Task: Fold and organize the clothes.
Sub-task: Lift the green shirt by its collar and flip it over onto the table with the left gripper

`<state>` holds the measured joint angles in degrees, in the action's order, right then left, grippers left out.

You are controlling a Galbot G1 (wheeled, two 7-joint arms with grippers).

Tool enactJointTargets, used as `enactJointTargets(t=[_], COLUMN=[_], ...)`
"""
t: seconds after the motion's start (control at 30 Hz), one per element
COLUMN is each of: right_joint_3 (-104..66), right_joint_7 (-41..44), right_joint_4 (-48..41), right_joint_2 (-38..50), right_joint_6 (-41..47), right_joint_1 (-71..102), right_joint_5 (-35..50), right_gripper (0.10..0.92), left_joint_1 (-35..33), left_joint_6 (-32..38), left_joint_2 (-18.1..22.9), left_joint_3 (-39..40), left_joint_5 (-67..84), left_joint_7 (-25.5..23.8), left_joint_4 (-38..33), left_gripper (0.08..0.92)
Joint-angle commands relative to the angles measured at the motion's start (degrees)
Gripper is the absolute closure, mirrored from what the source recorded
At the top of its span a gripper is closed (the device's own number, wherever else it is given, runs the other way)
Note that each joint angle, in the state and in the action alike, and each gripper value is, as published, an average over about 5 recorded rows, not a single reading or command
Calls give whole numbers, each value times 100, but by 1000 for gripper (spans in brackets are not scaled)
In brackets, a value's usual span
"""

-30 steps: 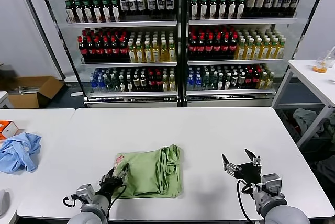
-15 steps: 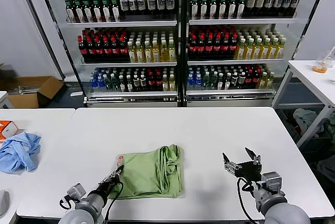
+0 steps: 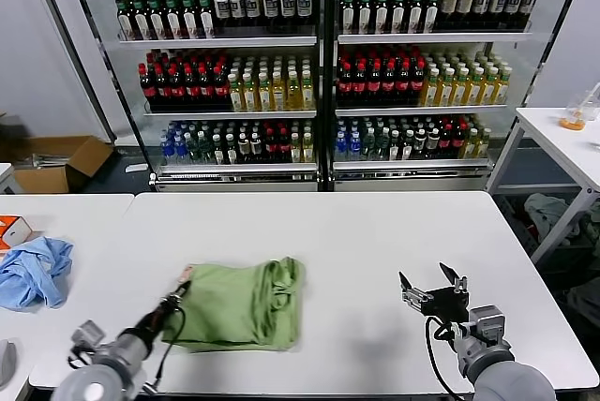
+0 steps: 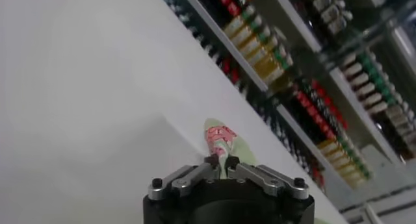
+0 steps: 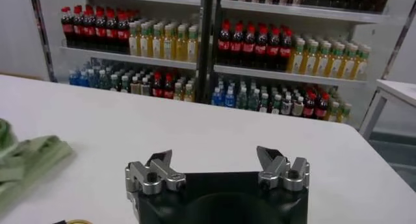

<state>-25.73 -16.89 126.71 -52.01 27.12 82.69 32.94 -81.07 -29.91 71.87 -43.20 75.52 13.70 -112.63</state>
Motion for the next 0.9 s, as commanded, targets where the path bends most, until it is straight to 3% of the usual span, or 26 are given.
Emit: enactJointTargets(t=[0.03, 0.2, 0.33, 0.43, 0.6, 0.77, 0.9], right_joint_3=[-3, 0, -2, -3, -9, -33, -86], right_joint_7=[2, 1, 3, 6, 2, 6, 16], right_joint_4=[26, 86, 125, 146, 194, 199, 188], right_joint_2=[-2, 0, 2, 1, -19, -9, 10], right_joint_6=[-8, -7, -8, -10, -10, -12, -27], right_joint_1=[-19, 0, 41, 71, 90, 107, 132], right_joint_5=[13, 13, 4, -13, -50, -71, -75], right_gripper=[203, 203, 203, 203, 203, 203, 203], left_joint_1=[33, 52, 109, 240, 762, 1360, 1690], left_joint_6=[-247, -315, -297, -220, -154, -139, -35], left_joint_2=[-1165, -1775, -1780, -1483, -591, 159, 637], left_joint_3=[-2196, -2563, -1792, -723, 1029, 2063, 2760], left_joint_5=[1256, 1281, 843, 94, -967, -1040, -943], left_joint_7=[54, 176, 316, 420, 691, 969, 1043], left_joint_4=[-99, -545, -1007, -1137, -1081, -1166, -795], left_gripper=[883, 883, 883, 883, 883, 883, 883])
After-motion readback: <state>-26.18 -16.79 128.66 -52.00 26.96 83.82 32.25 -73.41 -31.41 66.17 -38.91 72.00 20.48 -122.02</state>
